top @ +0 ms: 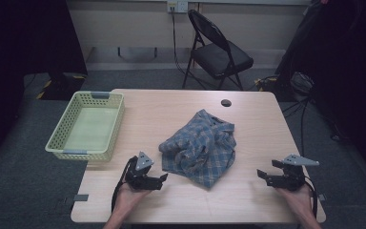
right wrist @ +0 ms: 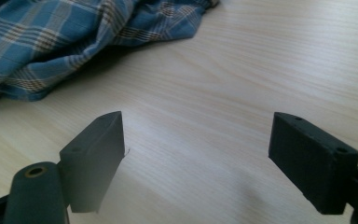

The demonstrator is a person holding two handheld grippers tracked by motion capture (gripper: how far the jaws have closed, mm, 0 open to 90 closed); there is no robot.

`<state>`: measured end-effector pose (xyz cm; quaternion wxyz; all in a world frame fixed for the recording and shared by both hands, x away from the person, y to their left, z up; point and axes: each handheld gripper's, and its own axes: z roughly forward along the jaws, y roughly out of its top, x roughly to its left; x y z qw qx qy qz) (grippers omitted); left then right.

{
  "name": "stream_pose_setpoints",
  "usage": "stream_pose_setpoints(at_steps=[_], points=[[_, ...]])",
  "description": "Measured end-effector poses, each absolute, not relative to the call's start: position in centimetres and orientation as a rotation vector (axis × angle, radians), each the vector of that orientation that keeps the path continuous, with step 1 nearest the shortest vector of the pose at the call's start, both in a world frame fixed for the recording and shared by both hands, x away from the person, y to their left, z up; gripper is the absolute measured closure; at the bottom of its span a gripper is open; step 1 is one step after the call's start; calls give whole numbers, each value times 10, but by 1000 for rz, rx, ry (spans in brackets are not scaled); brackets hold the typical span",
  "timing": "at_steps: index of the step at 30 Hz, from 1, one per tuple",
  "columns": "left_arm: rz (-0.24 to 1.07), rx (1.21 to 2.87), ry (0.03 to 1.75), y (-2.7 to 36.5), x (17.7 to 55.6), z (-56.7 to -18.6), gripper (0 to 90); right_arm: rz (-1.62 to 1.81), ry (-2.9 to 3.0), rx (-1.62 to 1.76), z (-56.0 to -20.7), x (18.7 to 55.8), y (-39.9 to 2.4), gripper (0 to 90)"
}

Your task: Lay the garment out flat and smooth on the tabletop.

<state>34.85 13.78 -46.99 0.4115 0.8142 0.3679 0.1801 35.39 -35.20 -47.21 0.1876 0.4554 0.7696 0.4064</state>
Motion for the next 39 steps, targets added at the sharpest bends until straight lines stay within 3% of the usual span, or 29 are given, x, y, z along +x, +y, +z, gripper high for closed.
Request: stream_pose_setpoints(at_steps=[17,29,39], points=[[423,2065,727,90,335,-436,159,1317,2190,1219,-449,353,-327,224],[429,2031,669,44,370,-397,160,1353,2201,1124,-427,374,-305,324],[438,2063,691,18,397,-408,196,1357,2260,1079,-426,396,-270,409]])
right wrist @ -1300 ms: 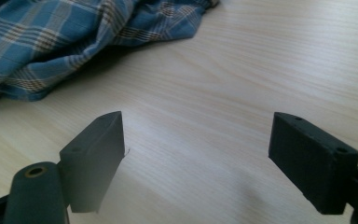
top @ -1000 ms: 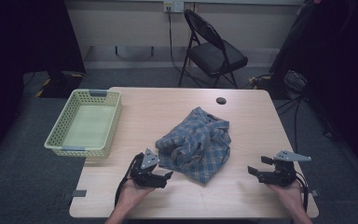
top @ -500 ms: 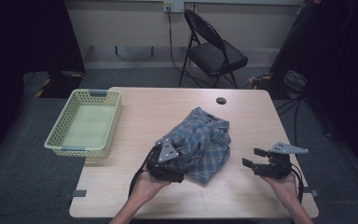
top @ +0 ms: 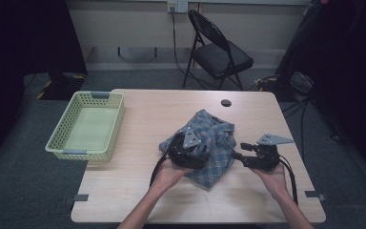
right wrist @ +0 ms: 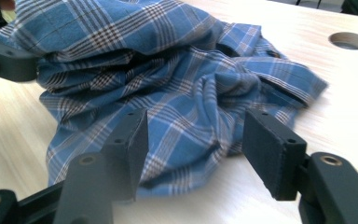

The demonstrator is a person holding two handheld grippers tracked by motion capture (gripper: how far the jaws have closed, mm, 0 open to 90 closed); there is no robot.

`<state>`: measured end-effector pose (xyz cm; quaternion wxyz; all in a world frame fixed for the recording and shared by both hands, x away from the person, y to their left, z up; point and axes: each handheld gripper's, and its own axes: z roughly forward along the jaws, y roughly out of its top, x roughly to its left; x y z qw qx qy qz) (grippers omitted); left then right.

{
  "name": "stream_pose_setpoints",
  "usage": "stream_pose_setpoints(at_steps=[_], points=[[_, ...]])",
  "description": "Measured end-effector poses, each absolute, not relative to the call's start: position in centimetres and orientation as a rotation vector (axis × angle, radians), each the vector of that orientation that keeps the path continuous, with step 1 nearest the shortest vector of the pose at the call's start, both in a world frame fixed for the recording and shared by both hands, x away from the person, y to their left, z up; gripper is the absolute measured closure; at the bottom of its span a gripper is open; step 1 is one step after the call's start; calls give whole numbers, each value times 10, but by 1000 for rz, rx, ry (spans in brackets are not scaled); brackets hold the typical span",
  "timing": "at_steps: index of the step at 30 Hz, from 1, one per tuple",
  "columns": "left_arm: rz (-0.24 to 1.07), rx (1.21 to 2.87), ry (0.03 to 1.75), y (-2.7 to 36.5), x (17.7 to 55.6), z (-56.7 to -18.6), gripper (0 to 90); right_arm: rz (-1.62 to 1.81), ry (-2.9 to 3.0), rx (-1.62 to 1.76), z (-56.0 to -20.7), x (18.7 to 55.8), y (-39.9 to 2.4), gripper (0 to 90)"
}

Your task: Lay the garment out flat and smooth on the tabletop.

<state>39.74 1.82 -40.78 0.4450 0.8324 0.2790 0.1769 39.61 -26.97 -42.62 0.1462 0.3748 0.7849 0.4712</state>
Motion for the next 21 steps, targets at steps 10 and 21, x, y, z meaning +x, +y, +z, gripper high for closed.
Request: stream_pose_setpoints(at_steps=[10,21], points=[[417,2108,795,17,422,-437,200,1272,2336,1074,-446,423,-231,374],[318,2034,916,45,440,-451,411,1177,2334,1125,-470,440,-213,308]])
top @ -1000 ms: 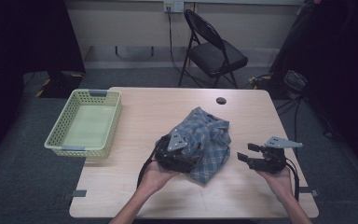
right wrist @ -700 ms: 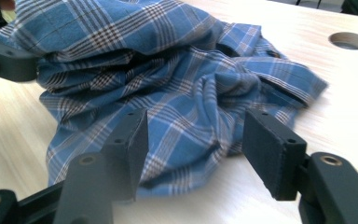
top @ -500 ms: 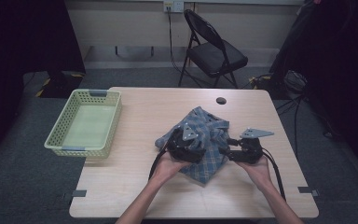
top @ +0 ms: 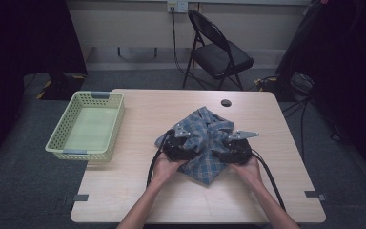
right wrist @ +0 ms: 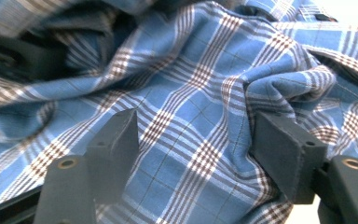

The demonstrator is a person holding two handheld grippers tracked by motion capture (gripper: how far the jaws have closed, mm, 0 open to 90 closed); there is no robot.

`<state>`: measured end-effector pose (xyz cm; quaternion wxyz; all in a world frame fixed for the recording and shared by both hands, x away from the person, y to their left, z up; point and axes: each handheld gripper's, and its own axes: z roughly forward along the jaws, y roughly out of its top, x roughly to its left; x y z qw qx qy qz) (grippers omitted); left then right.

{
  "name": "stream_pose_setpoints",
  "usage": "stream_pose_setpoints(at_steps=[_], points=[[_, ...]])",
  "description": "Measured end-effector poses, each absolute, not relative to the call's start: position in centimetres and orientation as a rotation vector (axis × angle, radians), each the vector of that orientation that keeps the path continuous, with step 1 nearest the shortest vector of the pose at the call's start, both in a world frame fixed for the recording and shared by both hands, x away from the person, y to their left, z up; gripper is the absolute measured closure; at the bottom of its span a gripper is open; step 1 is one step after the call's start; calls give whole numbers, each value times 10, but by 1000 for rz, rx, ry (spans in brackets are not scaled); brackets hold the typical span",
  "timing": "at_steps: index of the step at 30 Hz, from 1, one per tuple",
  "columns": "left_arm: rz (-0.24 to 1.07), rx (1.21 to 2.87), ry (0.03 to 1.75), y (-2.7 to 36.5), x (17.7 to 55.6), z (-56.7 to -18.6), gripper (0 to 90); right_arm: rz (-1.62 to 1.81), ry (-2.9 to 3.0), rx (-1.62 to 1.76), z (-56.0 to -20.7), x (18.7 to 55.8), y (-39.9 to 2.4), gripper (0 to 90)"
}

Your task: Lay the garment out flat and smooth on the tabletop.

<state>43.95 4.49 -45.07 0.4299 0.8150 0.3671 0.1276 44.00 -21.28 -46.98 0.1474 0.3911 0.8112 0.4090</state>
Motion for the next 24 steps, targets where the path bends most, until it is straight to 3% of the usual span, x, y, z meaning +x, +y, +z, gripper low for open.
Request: stream_pose_setpoints(at_steps=[2,4,9,12,24], points=[[320,2019,928,49,441,-451,469,1177,2331,1168,-473,443,-213,311],[329,2021,927,52,442,-453,511,1190,2344,1187,-477,447,-214,370],[349,2009,931,61,443,-453,583,1197,2366,1163,-477,445,-214,693],[362,1992,934,67,443,-450,612,1178,2348,1131,-474,441,-214,810],[305,1904,951,94,444,-438,624,1210,2288,1051,-443,415,-238,852]])
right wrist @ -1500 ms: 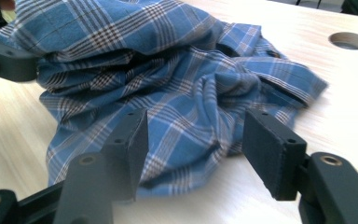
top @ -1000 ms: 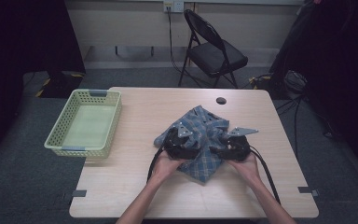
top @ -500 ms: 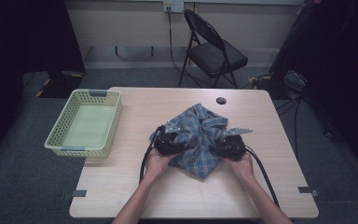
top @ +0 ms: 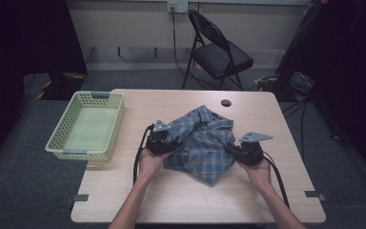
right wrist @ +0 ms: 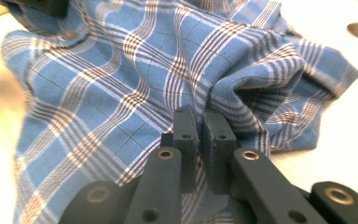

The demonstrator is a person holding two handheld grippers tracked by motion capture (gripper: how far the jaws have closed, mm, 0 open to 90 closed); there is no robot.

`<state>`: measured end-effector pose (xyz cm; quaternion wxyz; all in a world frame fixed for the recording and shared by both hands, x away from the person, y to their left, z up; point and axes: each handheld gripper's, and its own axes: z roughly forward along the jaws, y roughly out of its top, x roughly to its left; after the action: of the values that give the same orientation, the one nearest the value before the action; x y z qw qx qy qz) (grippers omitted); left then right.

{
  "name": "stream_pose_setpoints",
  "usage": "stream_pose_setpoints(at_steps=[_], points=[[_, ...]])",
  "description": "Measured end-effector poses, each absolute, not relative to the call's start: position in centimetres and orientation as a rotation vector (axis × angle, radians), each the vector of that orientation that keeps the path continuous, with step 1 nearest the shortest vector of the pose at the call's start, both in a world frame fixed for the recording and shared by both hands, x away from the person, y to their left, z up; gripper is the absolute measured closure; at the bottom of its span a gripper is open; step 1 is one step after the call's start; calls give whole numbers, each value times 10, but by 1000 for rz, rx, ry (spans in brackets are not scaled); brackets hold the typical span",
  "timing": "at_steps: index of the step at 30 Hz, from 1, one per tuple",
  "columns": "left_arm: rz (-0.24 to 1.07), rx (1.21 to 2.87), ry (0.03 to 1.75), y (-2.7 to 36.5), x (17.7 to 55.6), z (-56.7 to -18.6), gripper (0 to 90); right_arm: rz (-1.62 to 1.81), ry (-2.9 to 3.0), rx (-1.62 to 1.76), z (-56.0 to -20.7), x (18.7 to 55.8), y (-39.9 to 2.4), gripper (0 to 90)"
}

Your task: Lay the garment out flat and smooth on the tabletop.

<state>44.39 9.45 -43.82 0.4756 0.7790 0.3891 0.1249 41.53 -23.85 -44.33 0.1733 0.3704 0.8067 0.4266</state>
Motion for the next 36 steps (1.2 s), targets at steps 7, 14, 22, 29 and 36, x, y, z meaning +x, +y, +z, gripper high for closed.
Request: stream_pose_setpoints(at_steps=[7,14,22,29,36], points=[[284,1877,911,98,437,-427,618,1186,2260,1036,-428,399,-261,852],[281,1862,921,99,437,-427,601,1137,2233,1073,-427,391,-286,852],[273,1917,918,107,422,-433,601,1108,2234,1099,-431,372,-307,852],[216,2026,966,109,407,-461,497,1065,2285,1093,-446,352,-310,851],[170,2048,964,116,402,-467,410,999,2368,1075,-472,340,-308,845]])
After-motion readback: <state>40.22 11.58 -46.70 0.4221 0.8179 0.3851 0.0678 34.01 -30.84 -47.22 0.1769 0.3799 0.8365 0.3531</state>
